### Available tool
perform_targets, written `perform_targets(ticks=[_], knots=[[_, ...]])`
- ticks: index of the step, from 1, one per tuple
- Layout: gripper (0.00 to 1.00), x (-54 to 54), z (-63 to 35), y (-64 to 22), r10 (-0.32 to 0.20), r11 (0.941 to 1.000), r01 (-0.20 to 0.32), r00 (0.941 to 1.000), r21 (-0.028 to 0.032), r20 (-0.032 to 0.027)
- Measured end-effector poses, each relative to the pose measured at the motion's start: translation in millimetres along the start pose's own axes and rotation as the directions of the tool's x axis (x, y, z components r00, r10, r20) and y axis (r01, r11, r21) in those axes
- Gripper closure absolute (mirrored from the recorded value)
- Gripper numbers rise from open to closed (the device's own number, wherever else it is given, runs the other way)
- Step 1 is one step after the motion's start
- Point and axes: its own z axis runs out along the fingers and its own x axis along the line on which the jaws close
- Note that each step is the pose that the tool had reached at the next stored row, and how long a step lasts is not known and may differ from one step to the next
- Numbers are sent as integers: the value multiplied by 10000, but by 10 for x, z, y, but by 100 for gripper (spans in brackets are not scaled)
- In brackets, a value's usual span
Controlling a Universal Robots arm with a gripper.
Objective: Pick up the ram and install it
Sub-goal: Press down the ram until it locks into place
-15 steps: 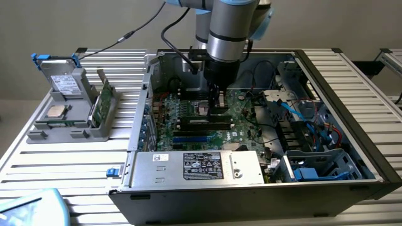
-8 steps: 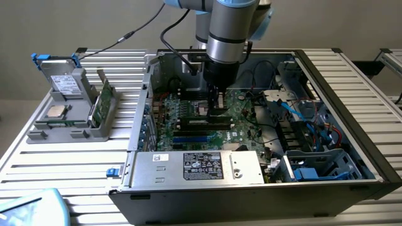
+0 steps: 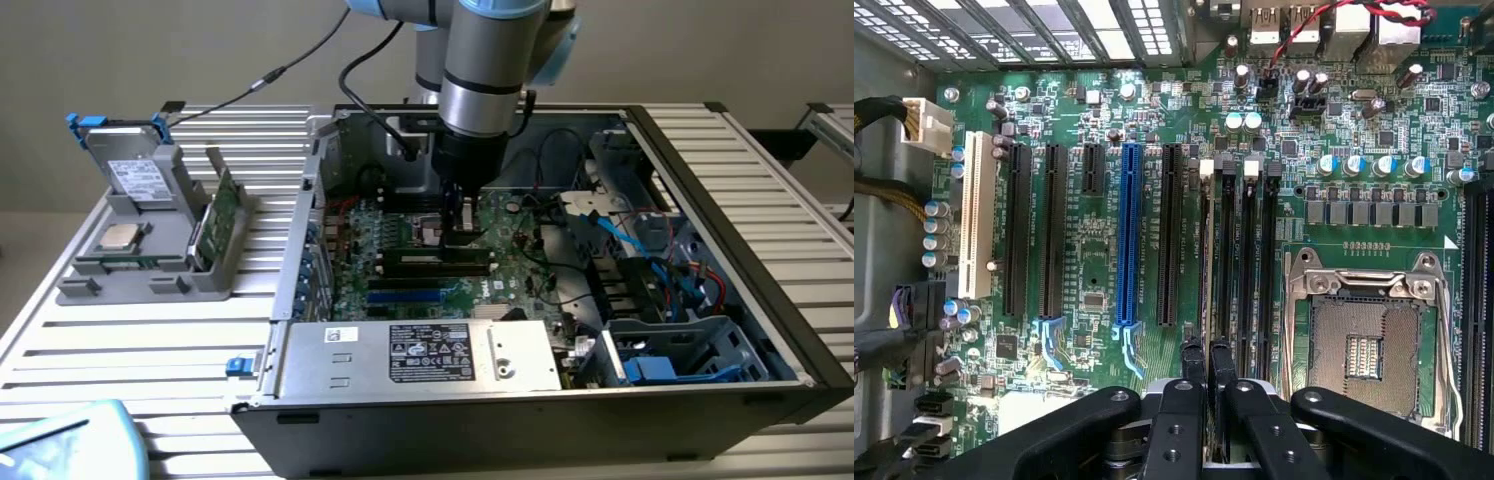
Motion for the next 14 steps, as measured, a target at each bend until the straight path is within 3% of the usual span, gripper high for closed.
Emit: perform_targets(ticks=[14], knots=[[86,0,1,-1,72,10000,-72,10000,-57,9]])
